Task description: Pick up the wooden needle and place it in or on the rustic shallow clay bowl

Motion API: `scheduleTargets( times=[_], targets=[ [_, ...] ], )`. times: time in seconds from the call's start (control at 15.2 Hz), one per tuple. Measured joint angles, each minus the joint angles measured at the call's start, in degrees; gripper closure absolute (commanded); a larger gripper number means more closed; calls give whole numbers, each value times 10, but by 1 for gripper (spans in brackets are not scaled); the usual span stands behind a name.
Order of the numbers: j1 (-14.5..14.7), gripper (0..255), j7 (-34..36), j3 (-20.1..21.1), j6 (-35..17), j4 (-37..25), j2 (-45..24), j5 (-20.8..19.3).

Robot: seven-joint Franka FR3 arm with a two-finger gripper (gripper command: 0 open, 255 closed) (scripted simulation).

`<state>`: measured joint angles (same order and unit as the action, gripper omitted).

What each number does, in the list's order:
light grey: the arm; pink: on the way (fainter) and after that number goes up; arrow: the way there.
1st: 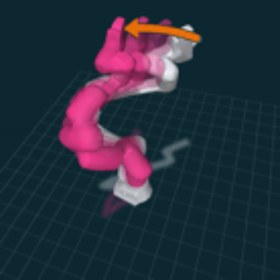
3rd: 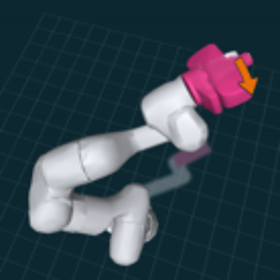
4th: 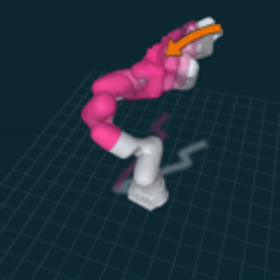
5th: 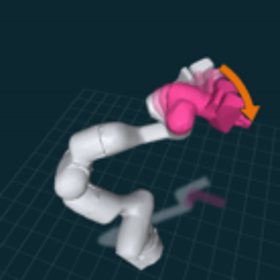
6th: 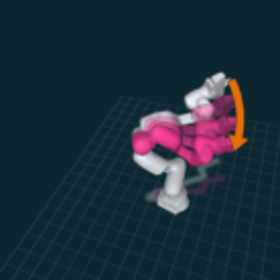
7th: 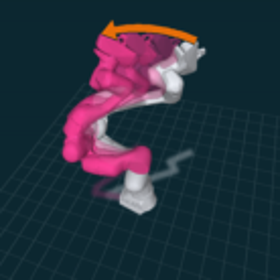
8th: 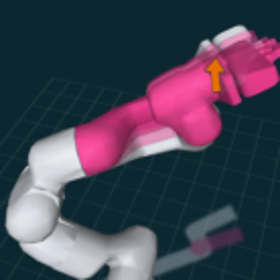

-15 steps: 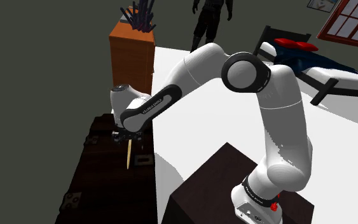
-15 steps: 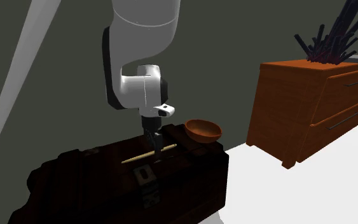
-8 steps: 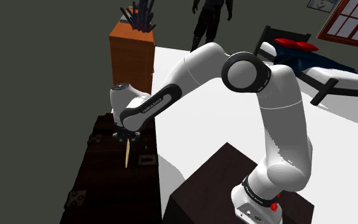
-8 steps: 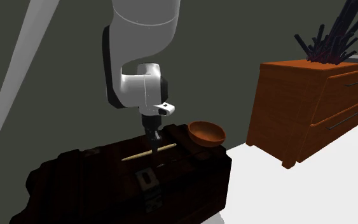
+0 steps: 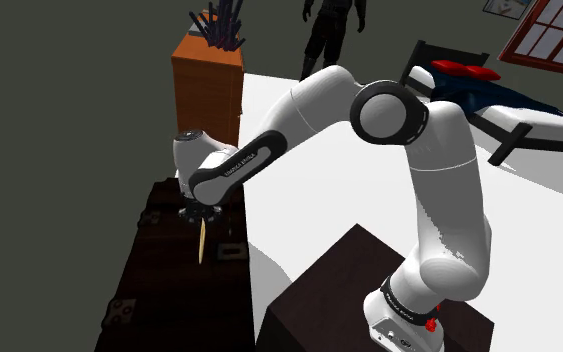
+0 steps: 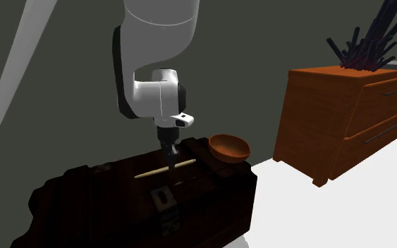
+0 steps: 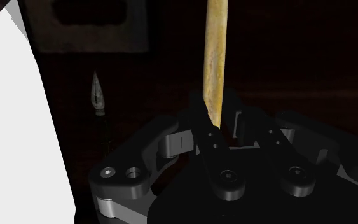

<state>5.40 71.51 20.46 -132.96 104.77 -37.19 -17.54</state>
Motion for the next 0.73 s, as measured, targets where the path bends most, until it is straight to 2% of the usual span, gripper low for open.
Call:
scheduleTargets(
  times=[0.73],
  targets=[
    [-14, 255, -15, 20, 54, 6, 60, 26]
  ],
)
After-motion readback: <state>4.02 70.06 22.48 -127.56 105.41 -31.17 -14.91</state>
